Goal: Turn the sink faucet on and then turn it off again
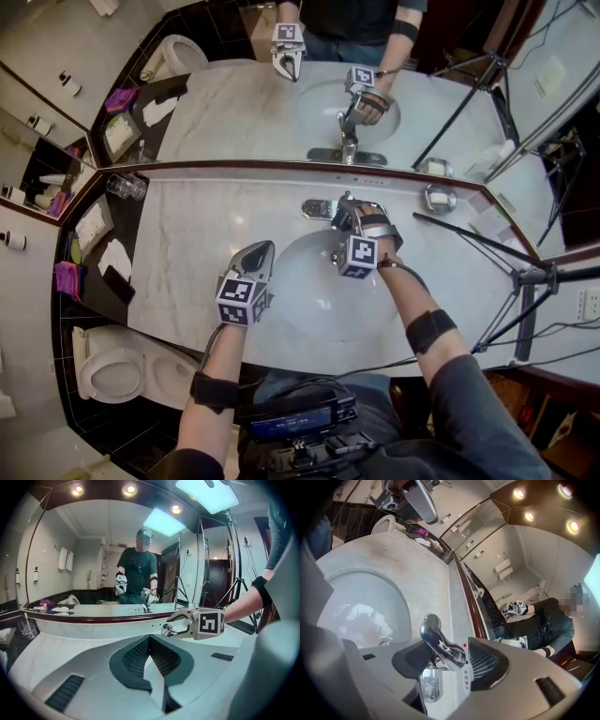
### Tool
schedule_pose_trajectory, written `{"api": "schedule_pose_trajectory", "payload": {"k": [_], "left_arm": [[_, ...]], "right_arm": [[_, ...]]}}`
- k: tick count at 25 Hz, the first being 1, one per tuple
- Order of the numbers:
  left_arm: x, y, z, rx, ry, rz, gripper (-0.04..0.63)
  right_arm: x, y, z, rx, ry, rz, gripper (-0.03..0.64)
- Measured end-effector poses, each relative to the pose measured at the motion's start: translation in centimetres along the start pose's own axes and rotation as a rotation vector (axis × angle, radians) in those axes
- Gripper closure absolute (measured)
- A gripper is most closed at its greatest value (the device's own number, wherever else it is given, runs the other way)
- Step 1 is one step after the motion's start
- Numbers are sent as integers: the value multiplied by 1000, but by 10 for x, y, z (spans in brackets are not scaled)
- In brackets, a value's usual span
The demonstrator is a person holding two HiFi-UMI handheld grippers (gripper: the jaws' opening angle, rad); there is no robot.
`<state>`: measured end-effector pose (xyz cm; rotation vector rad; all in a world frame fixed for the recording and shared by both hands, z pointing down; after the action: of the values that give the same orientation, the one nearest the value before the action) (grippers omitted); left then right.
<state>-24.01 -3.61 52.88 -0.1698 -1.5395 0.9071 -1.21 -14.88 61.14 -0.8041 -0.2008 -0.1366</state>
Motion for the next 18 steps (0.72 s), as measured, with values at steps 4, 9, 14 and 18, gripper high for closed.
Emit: {"api": "schedule_pose_trajectory", "payload": {"k": [4,9,14,18], "left_arm": [[2,-2,-3,5,-1,8,595],[2,-3,-3,6,-21,18,595],[3,-3,-2,6,-20,16,595],[3,-4,-2,7,-20,15,595]], "right_arm": [[0,5,-6,-39,-71,-5,356],[2,2,-9,-57,-102,-8,357],[3,1,-12,-98,-155,-22,357],[8,-2,-13,-141,-230,-24,359]]}}
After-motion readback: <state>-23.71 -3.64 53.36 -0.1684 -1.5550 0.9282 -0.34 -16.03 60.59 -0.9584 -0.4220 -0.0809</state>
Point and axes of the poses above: the fingertips, and each gripper's own axes: y backward along the fingers, z to its left, x out of its underside, the point moved 10 cm from there along y, backward along the fingers, and after that the axes turned 10 degrees about z, right-handed, at the moved point
